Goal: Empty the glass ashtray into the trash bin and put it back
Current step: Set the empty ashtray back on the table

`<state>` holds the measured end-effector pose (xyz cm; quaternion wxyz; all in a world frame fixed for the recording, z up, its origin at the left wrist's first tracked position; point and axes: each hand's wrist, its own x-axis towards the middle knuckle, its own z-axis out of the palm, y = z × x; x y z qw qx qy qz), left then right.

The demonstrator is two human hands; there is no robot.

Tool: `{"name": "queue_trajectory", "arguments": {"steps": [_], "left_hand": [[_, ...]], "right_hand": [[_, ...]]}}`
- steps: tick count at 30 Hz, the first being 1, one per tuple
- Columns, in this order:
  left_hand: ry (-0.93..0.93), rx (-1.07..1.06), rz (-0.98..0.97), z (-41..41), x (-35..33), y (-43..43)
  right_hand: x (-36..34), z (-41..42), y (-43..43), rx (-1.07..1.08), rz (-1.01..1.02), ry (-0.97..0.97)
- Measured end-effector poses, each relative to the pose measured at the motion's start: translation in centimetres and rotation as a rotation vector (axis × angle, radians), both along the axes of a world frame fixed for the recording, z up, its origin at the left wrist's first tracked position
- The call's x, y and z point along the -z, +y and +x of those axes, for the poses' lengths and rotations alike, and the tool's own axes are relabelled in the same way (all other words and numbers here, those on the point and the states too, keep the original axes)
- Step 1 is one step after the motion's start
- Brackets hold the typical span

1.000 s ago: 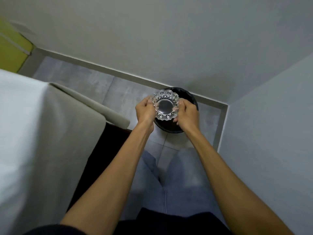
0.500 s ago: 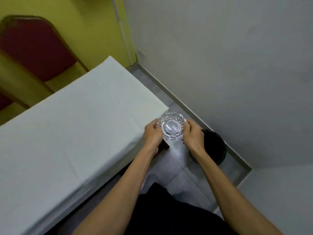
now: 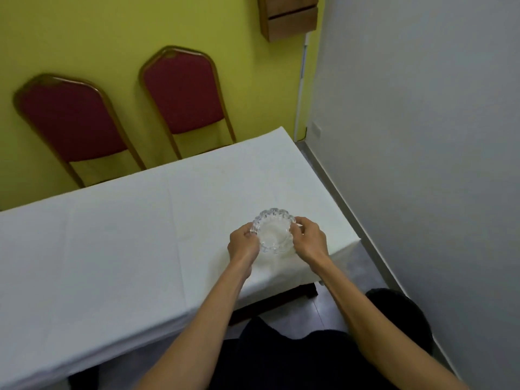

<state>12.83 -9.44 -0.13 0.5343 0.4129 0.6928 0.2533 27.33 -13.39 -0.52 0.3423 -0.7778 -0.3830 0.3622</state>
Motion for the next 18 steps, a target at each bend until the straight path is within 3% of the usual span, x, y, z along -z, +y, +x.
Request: {"name": "queue_trajectory", "arguments": {"steps": [11,18], "left_hand": [[0.113,-0.214,0.010,-6.0,0.4,5.2],[0.175,-0.273,-0.014,-6.3,0.0,8.7]], "right_hand": [[1.2,-6.5,8.1,-0.130,-0.019,0.089],[1.0,-7.1,12.3,-0.227,-0.092,0.033]]}}
